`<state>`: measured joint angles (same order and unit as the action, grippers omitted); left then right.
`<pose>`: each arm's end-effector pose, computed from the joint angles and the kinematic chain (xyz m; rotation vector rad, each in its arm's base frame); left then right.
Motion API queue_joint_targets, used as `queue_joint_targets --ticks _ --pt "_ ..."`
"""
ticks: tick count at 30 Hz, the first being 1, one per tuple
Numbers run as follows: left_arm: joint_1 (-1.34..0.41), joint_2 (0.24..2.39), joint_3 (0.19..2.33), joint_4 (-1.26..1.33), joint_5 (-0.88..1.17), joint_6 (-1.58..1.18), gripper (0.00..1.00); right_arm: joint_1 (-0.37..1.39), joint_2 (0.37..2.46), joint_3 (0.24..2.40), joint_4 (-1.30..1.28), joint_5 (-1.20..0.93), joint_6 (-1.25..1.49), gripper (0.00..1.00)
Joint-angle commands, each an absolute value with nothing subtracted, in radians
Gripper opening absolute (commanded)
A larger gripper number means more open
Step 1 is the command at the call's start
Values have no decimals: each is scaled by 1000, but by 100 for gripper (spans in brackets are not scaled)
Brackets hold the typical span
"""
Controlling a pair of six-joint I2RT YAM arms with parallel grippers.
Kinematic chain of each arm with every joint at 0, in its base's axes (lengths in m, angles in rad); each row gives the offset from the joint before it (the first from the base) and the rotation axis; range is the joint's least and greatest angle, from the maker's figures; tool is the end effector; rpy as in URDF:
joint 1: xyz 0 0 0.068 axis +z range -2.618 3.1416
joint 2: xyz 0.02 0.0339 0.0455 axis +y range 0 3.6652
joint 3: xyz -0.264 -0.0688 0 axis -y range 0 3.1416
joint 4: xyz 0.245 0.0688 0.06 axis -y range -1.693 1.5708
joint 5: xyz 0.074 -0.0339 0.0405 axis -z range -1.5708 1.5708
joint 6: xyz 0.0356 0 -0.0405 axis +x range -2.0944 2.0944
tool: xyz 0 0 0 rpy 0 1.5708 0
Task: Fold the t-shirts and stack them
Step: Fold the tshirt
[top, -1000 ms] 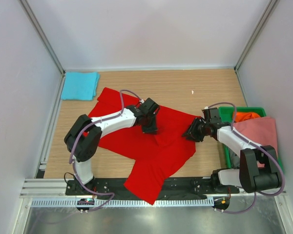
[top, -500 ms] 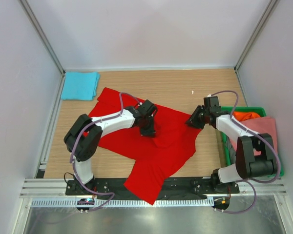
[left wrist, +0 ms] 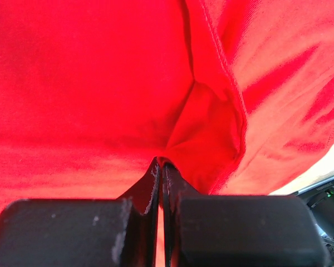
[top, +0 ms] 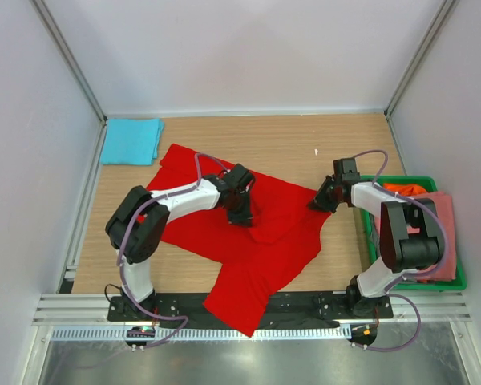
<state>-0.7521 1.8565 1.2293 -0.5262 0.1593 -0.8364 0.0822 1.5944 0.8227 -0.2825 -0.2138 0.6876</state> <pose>0.2680 -0.2584 0.1718 -0.0732 2.9005 -0.6005 0.2958 0.0319 0.1550 0.7296 2.5924 0.5348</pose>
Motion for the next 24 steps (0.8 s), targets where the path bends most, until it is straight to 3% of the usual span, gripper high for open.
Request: queue_joint_targets --ticks 1,8,12,24 --pt "-749 1884 1272 -514 204 -808 0 60 1620 839 -273 -157 640 22" --pt "-741 1893 1259 -500 247 -792 0 48 1540 969 -422 -94 592 23" --pt "-741 1901 1258 -488 276 -793 0 46 1549 1069 -463 -84 577 30" --pt "-723 1901 1249 -492 288 -772 0 14 1669 1002 -388 -63 592 27"
